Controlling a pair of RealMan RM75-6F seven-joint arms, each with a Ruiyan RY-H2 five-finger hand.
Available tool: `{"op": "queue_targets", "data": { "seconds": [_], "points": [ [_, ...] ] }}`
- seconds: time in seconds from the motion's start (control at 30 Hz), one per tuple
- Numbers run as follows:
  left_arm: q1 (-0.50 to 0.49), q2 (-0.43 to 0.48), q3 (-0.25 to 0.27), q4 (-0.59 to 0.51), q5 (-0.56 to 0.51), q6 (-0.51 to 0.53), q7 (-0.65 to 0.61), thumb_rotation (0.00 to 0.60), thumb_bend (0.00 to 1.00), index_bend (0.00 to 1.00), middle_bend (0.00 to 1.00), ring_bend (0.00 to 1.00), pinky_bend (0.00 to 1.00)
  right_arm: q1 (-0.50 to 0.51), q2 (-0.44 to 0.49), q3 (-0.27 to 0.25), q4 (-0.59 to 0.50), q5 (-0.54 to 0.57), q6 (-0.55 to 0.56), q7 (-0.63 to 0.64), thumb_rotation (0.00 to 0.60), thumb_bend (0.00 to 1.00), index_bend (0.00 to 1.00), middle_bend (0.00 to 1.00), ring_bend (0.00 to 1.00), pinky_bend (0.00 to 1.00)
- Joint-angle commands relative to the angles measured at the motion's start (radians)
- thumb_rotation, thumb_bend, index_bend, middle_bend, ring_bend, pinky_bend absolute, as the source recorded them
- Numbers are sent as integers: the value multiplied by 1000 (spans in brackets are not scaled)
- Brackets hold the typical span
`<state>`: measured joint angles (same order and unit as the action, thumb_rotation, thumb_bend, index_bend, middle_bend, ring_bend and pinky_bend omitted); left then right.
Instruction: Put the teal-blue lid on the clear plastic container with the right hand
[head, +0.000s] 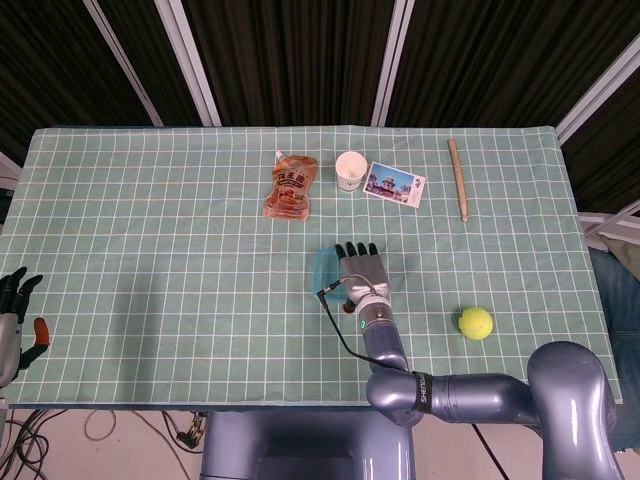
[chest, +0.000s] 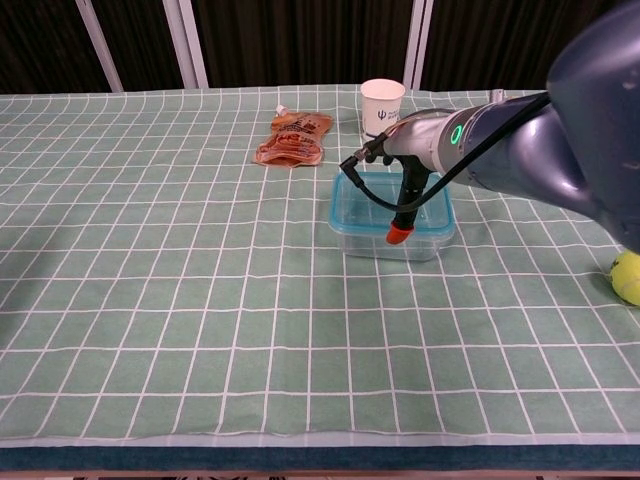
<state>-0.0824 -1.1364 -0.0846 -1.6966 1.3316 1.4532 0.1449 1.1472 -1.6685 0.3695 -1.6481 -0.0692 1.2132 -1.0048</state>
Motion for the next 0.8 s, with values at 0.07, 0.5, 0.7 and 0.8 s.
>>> {"op": "queue_targets", "data": {
  "seconds": [0.07,0.5,0.7,0.8],
  "points": [
    [0,0,0,1,-1,-1,0,600,640,111,0,0,0,-5,17,-2,-22,-5,7,2,600,224,0,73,0,0],
    [-1,-2,4,1,8,0,4,600,640,111,0,0,0,-92,166,-22,-264,-147,82,98,600,222,17,69,0,0],
    [1,-6,14,-2,33,9,13,600,640,111,0,0,0,-183,233,-93,-387,-329,116,202,600,318,191,69,0,0],
    [3,-9,20,-4,48,16,15,600,640,111,0,0,0,-219,247,-120,-423,-406,136,244,600,410,336,78,0,0]
  ]
}}
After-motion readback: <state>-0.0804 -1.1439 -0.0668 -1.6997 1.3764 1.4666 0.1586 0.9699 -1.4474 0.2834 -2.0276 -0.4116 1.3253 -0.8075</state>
